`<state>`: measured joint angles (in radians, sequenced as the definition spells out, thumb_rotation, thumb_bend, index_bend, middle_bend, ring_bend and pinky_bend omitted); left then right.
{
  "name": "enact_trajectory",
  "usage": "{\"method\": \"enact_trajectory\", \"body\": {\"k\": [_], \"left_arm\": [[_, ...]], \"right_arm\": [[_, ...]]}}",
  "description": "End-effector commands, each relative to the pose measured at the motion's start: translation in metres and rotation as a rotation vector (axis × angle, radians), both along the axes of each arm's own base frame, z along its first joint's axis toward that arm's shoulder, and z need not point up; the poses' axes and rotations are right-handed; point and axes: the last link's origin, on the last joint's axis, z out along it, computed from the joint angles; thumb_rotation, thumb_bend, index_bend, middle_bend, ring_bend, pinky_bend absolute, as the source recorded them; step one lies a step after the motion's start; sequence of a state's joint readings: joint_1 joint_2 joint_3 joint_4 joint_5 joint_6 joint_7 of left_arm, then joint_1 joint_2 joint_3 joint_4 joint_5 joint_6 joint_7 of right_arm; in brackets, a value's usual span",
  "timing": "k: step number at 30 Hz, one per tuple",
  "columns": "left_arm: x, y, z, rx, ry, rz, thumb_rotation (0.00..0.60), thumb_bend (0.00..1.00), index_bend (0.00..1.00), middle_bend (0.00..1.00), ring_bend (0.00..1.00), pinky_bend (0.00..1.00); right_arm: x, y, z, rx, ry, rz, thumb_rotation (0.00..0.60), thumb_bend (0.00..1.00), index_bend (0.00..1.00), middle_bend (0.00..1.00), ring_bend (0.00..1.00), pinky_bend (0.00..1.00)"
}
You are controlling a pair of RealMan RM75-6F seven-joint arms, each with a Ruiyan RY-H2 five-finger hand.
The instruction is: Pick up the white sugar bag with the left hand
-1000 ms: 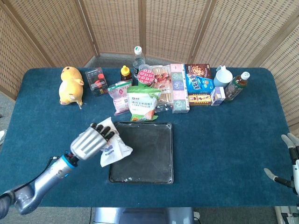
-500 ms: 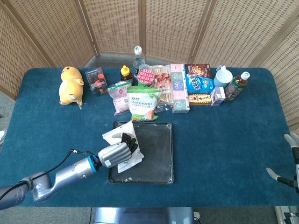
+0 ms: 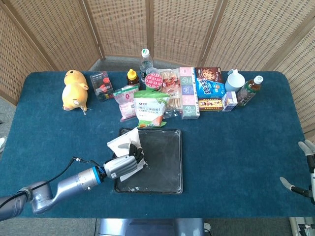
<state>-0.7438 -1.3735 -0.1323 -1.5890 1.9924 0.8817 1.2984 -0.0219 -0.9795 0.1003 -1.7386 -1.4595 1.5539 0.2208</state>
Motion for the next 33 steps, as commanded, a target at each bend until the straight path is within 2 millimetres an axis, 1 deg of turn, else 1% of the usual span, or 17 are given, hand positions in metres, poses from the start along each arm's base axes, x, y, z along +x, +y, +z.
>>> {"method": "enact_trajectory", "body": {"k": [1,4,6,10,11,13,18,21,22,23,27,30,31,32,33], "left_arm": [[0.001,0.0,0.002,0.004,-0.01,-0.003,0.6,0.63,0.85,0.76,0.71,0.74],[0.001,0.0,0.004,-0.003,-0.047,0.034,0.6,0.64,0.85,0.76,0.71,0.75],[-0.001,-0.002,0.007,-0.033,-0.114,0.095,0.6,0.65,0.85,0.76,0.71,0.75],[-0.014,-0.003,0.02,-0.129,-0.383,0.294,0.6,0.65,0.85,0.76,0.71,0.75],[-0.02,-0.003,0.022,-0.152,-0.453,0.344,0.6,0.65,0.85,0.76,0.71,0.76],[-0.039,0.0,0.03,-0.197,-0.629,0.484,0.6,0.65,0.85,0.76,0.71,0.76],[-0.079,0.005,0.035,-0.297,-0.96,0.741,0.6,0.66,0.85,0.76,0.71,0.76],[-0.107,0.008,0.031,-0.348,-1.166,0.916,0.6,0.66,0.85,0.76,0.71,0.76],[-0.116,0.009,0.029,-0.359,-1.21,0.961,0.6,0.66,0.85,0.76,0.71,0.76],[-0.128,0.01,0.024,-0.382,-1.286,1.042,0.6,0.66,0.85,0.76,0.71,0.75],[-0.146,0.012,0.012,-0.438,-1.464,1.146,0.6,0.65,0.85,0.76,0.71,0.75],[-0.151,0.012,0.003,-0.48,-1.553,1.192,0.6,0.63,0.85,0.76,0.71,0.72],[-0.151,0.011,0.0,-0.497,-1.572,1.209,0.6,0.62,0.84,0.75,0.7,0.69],[-0.152,0.009,-0.006,-0.529,-1.579,1.242,0.6,0.58,0.8,0.7,0.65,0.64],[-0.154,0.008,-0.01,-0.561,-1.567,1.277,0.6,0.55,0.73,0.63,0.58,0.58]], "right_arm": [[0.001,0.0,0.0,0.0,0.003,0.002,0.6,0.04,0.0,0.0,0.01,0.0],[0.0,0.001,0.0,0.0,0.003,0.001,0.6,0.04,0.0,0.0,0.01,0.0],[0.0,0.0,0.0,0.002,0.002,-0.001,0.6,0.04,0.0,0.0,0.01,0.0],[-0.001,0.0,0.0,0.001,0.003,-0.003,0.6,0.04,0.0,0.0,0.01,0.0],[-0.001,0.0,0.0,0.002,0.002,-0.003,0.6,0.04,0.0,0.0,0.01,0.0],[-0.001,-0.001,-0.001,0.005,0.004,-0.003,0.6,0.04,0.0,0.0,0.01,0.0],[0.001,-0.001,-0.003,0.007,0.009,-0.002,0.6,0.04,0.0,0.0,0.01,0.0],[0.002,-0.001,-0.005,0.011,0.012,-0.002,0.6,0.04,0.0,0.0,0.01,0.0],[0.002,-0.001,-0.005,0.013,0.013,-0.001,0.6,0.04,0.0,0.0,0.01,0.0],[0.002,-0.001,-0.006,0.017,0.017,-0.001,0.6,0.04,0.0,0.0,0.01,0.0],[0.001,-0.001,-0.008,0.024,0.026,-0.004,0.6,0.04,0.0,0.0,0.01,0.0],[0.002,-0.001,-0.009,0.026,0.027,-0.004,0.6,0.04,0.0,0.0,0.01,0.0],[0.002,-0.001,-0.009,0.027,0.027,-0.004,0.6,0.04,0.0,0.0,0.01,0.0],[0.001,-0.001,-0.01,0.028,0.028,-0.004,0.6,0.04,0.0,0.0,0.01,0.0],[0.001,-0.001,-0.01,0.029,0.028,-0.004,0.6,0.04,0.0,0.0,0.01,0.0]]}}
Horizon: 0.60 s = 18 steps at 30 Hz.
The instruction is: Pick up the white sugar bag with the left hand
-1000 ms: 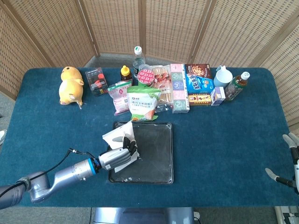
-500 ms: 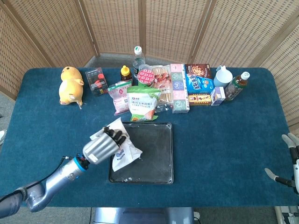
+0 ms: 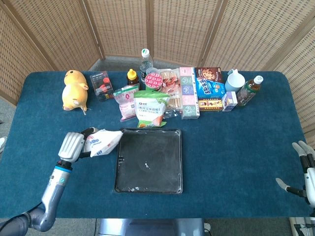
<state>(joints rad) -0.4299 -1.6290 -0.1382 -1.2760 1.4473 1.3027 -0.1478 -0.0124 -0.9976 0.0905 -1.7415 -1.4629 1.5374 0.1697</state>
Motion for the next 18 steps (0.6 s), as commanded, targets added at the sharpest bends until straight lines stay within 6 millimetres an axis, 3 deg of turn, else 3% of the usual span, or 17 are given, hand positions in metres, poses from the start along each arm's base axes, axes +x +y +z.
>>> {"method": "enact_trajectory", "body": {"k": [1,2,4,5,10,15,18], "left_arm": [[-0.017,-0.008,-0.021,-0.104,-0.099,0.102,0.6,0.47,0.56,0.45,0.42,0.48],[-0.019,-0.01,-0.025,-0.159,-0.096,0.104,0.6,0.35,0.34,0.24,0.23,0.35],[-0.016,-0.013,-0.028,-0.24,-0.125,0.097,0.6,0.13,0.07,0.03,0.03,0.2],[-0.015,-0.015,-0.027,-0.245,-0.138,0.087,0.6,0.04,0.01,0.0,0.0,0.16],[-0.01,-0.032,-0.014,-0.227,-0.172,0.029,0.597,0.0,0.0,0.0,0.0,0.11],[-0.015,-0.051,0.01,-0.16,-0.185,-0.02,0.517,0.0,0.0,0.0,0.0,0.09],[-0.02,-0.063,0.027,-0.121,-0.185,-0.047,0.504,0.0,0.0,0.0,0.0,0.07]], "right_arm": [[0.0,0.0,0.0,0.002,0.001,0.0,0.6,0.04,0.0,0.0,0.01,0.0],[0.0,0.0,0.0,0.003,0.0,0.001,0.6,0.04,0.0,0.0,0.01,0.0],[0.0,0.0,0.0,0.004,0.001,0.002,0.6,0.04,0.0,0.0,0.01,0.0],[0.0,0.0,0.0,0.003,0.0,0.001,0.6,0.04,0.0,0.0,0.01,0.0],[-0.001,0.001,0.001,0.0,0.003,0.001,0.6,0.04,0.0,0.0,0.01,0.0],[0.002,0.004,0.002,-0.002,0.01,0.012,0.6,0.04,0.0,0.0,0.01,0.0],[0.003,0.005,0.001,0.003,0.01,0.017,0.6,0.04,0.0,0.0,0.01,0.0]]}}
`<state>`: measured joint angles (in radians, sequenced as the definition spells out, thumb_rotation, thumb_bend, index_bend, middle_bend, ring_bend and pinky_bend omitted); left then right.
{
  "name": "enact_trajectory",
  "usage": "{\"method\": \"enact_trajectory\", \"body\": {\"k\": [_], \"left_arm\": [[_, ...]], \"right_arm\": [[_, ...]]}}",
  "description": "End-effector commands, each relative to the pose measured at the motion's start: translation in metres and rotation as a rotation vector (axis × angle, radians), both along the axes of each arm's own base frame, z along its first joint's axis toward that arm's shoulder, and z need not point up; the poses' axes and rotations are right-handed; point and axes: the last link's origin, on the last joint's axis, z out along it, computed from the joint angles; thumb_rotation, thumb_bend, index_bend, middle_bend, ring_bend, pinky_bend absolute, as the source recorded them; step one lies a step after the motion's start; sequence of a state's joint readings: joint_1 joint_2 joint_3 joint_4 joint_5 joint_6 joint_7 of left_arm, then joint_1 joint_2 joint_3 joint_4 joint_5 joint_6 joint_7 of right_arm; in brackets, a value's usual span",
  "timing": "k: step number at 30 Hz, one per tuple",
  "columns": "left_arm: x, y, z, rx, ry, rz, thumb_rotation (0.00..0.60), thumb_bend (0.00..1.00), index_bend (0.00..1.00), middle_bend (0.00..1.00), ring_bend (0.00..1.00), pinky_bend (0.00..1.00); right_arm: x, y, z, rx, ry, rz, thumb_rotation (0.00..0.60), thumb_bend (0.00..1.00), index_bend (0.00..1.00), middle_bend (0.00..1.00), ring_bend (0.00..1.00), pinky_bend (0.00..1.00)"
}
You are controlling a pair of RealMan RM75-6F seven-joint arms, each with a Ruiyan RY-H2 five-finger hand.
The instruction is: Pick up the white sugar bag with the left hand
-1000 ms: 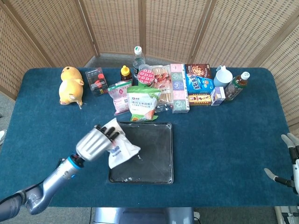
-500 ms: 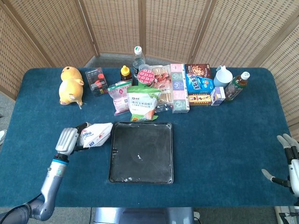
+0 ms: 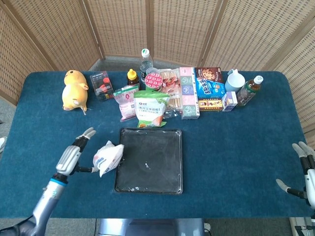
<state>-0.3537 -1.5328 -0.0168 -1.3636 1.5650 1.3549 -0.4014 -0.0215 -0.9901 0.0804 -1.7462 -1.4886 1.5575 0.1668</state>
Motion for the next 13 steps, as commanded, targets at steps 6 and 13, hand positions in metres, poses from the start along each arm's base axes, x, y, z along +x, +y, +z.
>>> {"method": "enact_trajectory", "body": {"k": [6,13], "left_arm": [[-0.027,-0.029,0.067,0.14,0.234,-0.016,0.51,0.0,0.0,0.0,0.0,0.04],[-0.039,-0.045,0.114,0.172,0.455,0.076,0.541,0.0,0.0,0.0,0.0,0.01]], "right_arm": [[0.0,0.001,-0.002,0.009,0.01,-0.008,0.6,0.04,0.0,0.0,0.01,0.0],[0.001,0.002,-0.003,0.005,0.019,-0.007,0.6,0.04,0.0,0.0,0.01,0.0]]}}
